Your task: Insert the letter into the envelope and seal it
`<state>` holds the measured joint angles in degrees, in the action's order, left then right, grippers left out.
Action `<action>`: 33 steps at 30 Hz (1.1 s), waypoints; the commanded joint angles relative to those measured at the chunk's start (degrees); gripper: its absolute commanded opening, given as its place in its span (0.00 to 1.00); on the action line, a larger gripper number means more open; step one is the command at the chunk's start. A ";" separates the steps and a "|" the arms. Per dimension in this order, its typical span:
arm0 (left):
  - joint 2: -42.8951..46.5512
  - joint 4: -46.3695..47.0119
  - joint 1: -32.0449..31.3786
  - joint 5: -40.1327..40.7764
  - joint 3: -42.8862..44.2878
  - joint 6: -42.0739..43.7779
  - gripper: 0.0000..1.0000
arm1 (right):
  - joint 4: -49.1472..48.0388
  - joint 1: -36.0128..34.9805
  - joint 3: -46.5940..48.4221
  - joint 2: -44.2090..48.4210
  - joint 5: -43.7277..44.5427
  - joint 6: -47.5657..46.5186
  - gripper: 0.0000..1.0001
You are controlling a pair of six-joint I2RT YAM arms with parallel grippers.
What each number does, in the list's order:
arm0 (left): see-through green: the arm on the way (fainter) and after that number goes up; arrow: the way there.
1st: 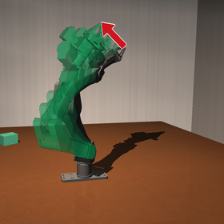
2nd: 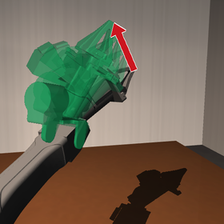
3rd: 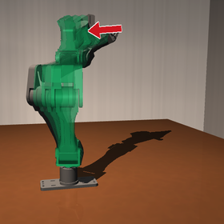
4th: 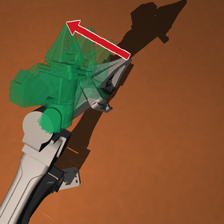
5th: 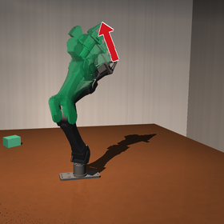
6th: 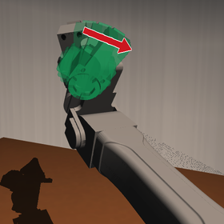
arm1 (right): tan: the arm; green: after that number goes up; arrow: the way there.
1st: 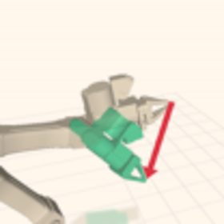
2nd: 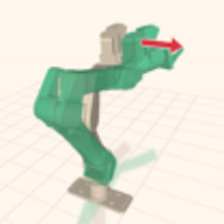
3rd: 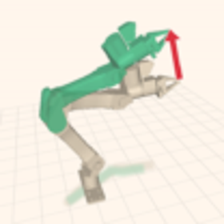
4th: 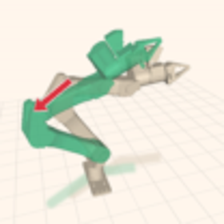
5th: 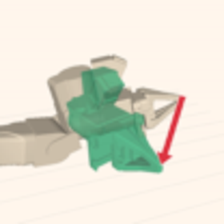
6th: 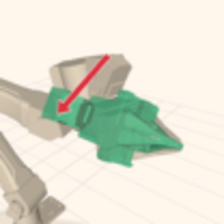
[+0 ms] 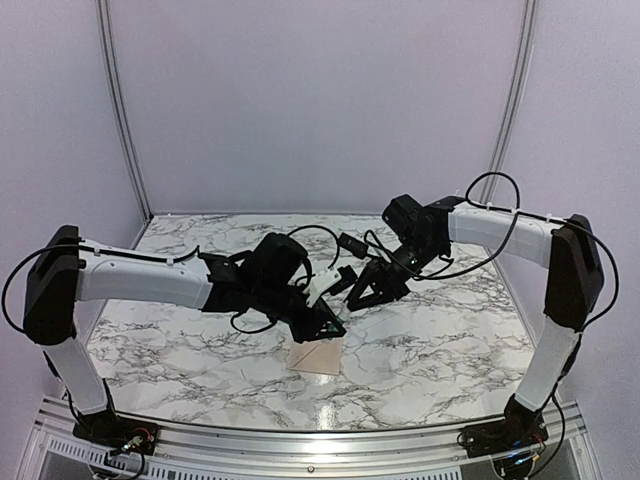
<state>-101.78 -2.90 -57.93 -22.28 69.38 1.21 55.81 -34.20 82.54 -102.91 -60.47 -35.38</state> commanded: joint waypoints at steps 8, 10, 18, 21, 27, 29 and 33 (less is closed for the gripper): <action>-0.57 2.33 0.54 5.63 1.78 -3.17 0.00 | -1.27 -2.61 -2.44 3.45 2.19 0.14 0.09; -0.74 2.37 0.54 6.23 1.94 -3.30 0.00 | -1.24 -2.95 -2.58 3.37 2.17 0.13 0.09; 0.64 7.05 0.60 8.16 0.85 -4.76 0.00 | -4.74 -3.14 -3.95 4.25 4.70 2.85 0.09; 1.05 8.11 0.63 8.12 0.75 -5.01 0.00 | -4.87 -3.27 -3.60 3.94 6.07 3.49 0.09; 1.05 10.63 0.50 8.03 0.47 -5.02 0.00 | -6.54 -3.93 -4.14 3.42 8.47 5.49 0.11; 0.96 10.92 0.39 7.68 0.72 -4.71 0.00 | -6.87 -4.96 -4.44 2.90 11.00 6.05 0.10; 1.21 11.24 -0.24 8.47 0.79 -2.81 0.00 | -7.76 -6.38 -4.36 1.44 14.12 7.68 0.10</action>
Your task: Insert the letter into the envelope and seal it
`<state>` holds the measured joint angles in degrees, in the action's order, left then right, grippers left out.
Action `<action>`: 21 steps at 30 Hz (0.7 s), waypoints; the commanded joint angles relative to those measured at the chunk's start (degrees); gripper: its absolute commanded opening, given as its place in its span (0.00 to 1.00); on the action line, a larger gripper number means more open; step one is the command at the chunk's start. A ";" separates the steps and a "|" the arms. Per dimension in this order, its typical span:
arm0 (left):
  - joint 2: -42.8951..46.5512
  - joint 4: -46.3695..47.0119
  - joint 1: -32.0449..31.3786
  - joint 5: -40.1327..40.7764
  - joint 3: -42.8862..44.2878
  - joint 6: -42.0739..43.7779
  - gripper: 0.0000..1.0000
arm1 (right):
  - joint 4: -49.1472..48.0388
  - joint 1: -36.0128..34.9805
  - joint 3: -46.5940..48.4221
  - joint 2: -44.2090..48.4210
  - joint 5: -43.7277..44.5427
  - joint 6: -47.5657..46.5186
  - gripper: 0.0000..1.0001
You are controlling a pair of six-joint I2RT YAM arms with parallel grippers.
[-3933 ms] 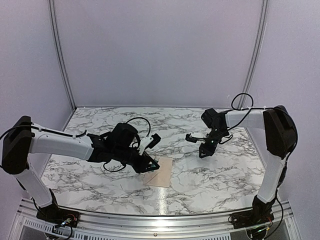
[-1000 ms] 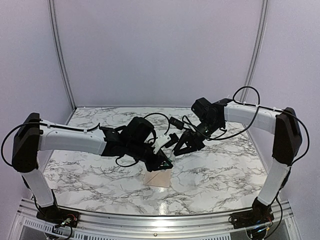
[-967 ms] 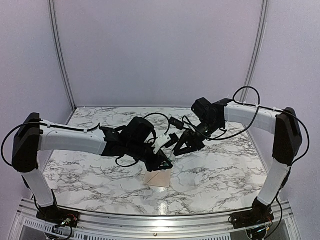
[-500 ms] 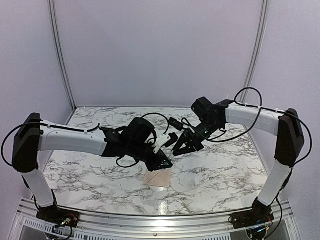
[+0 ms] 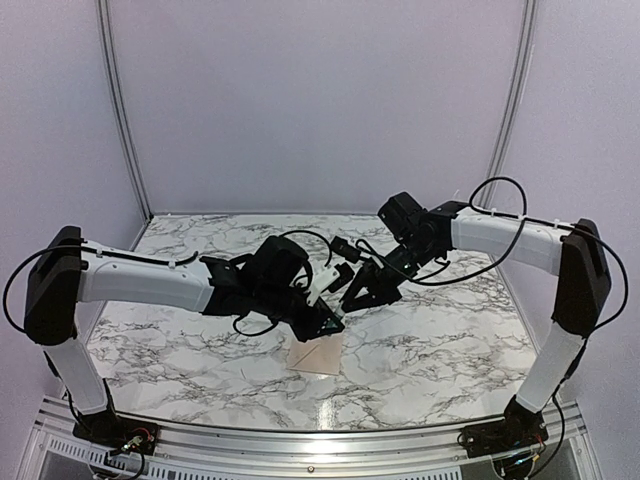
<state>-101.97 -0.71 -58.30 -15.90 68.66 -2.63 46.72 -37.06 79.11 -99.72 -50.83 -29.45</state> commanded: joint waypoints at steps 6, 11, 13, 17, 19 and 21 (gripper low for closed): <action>1.67 7.90 0.18 5.19 0.42 2.18 0.00 | 3.67 -1.79 2.86 -1.95 5.09 1.63 0.13; 2.63 6.57 0.53 5.96 -2.84 2.17 0.00 | 9.21 6.54 7.57 4.19 -1.70 -4.39 0.43; 3.44 6.48 0.68 6.05 -4.39 2.04 0.00 | 10.88 9.60 8.61 7.13 -1.73 -6.32 0.52; 5.22 7.84 0.81 5.09 -6.34 1.80 0.00 | 7.18 12.90 6.37 11.91 0.71 -6.51 0.65; 6.38 9.35 0.75 3.56 -6.79 0.92 0.00 | 4.46 13.87 5.47 13.09 0.96 -5.61 0.74; 7.77 12.27 0.73 0.52 -7.65 -0.60 0.00 | 1.34 14.47 4.17 13.74 -1.62 -4.99 0.96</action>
<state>-98.54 5.15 -57.71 -11.38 62.08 -1.43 53.01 -23.31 84.38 -87.02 -50.06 -34.37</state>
